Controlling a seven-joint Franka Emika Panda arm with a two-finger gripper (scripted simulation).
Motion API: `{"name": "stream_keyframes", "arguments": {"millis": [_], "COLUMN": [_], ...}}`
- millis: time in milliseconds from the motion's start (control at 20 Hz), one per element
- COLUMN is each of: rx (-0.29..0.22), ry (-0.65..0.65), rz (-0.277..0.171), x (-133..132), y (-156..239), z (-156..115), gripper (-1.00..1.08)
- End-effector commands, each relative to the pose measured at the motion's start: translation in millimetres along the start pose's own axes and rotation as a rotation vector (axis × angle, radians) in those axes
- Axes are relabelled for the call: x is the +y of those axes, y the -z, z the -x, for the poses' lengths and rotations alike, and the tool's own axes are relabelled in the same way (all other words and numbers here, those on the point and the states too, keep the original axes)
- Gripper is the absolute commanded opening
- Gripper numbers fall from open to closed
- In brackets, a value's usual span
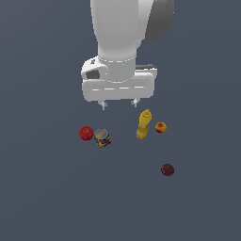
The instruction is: Pick up a designated object from a clutter of objects.
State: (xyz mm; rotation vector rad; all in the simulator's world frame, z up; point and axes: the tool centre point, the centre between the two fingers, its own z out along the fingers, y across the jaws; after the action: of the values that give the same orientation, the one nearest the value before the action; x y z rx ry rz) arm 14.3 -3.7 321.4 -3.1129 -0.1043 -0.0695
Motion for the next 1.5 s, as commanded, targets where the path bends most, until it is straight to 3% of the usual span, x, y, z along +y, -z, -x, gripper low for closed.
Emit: {"name": "stream_keyframes", "arguments": {"millis": [0, 700, 1450], "rx": [-0.001, -0.011, -0.027], "ry": [0.018, 0.203, 0.438], "rz": [-0.001, -0.003, 0.001], "x": [5.7, 61.7, 130.2], "y": [-6.7, -73.1, -153.3], "z": [0.3, 10.6, 45.8], "gripper": [1.00, 1.00, 1.00]}}
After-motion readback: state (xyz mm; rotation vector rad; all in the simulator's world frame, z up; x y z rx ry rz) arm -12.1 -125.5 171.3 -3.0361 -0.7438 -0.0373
